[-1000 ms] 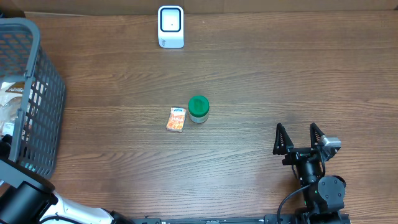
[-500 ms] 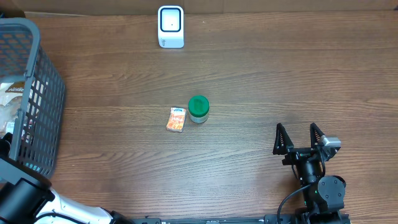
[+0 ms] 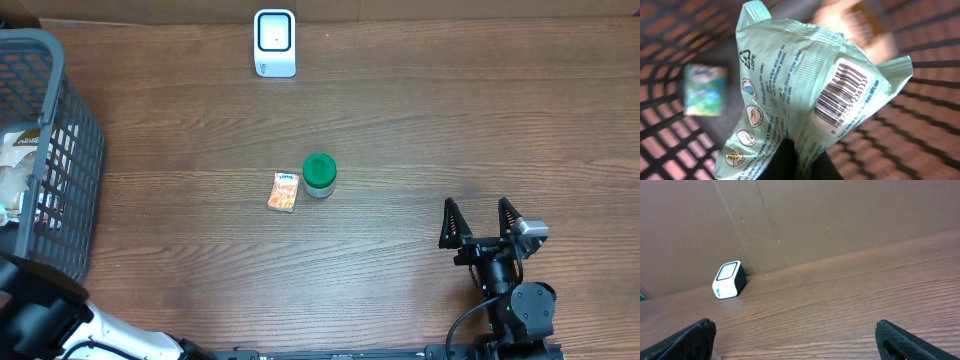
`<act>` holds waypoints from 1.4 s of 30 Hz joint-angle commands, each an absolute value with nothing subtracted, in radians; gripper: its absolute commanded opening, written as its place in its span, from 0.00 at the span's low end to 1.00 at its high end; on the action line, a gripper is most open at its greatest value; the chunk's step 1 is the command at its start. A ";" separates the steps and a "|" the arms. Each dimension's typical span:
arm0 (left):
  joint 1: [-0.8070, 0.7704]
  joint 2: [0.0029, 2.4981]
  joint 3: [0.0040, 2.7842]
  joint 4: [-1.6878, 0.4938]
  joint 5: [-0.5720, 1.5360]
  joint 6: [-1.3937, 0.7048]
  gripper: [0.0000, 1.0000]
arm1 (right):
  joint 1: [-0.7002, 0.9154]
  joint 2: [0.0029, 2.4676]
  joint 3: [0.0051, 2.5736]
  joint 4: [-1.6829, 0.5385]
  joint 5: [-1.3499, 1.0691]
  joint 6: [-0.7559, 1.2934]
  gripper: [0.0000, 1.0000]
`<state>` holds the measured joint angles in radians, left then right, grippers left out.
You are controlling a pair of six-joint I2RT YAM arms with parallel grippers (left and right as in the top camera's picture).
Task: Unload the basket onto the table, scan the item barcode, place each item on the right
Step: 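Carry the green wipes pouch to the scanner and set it beside the tissues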
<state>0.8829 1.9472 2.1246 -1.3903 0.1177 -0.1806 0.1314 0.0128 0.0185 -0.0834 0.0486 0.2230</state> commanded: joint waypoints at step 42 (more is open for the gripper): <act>-0.221 1.846 1.619 -1.306 -0.054 -0.382 0.04 | 0.128 0.003 0.008 -0.080 0.042 0.208 1.00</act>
<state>-0.2031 1.8145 1.6829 -1.3361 -0.0261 -0.3496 0.1314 0.0128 0.0185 -0.0826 0.0486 0.2230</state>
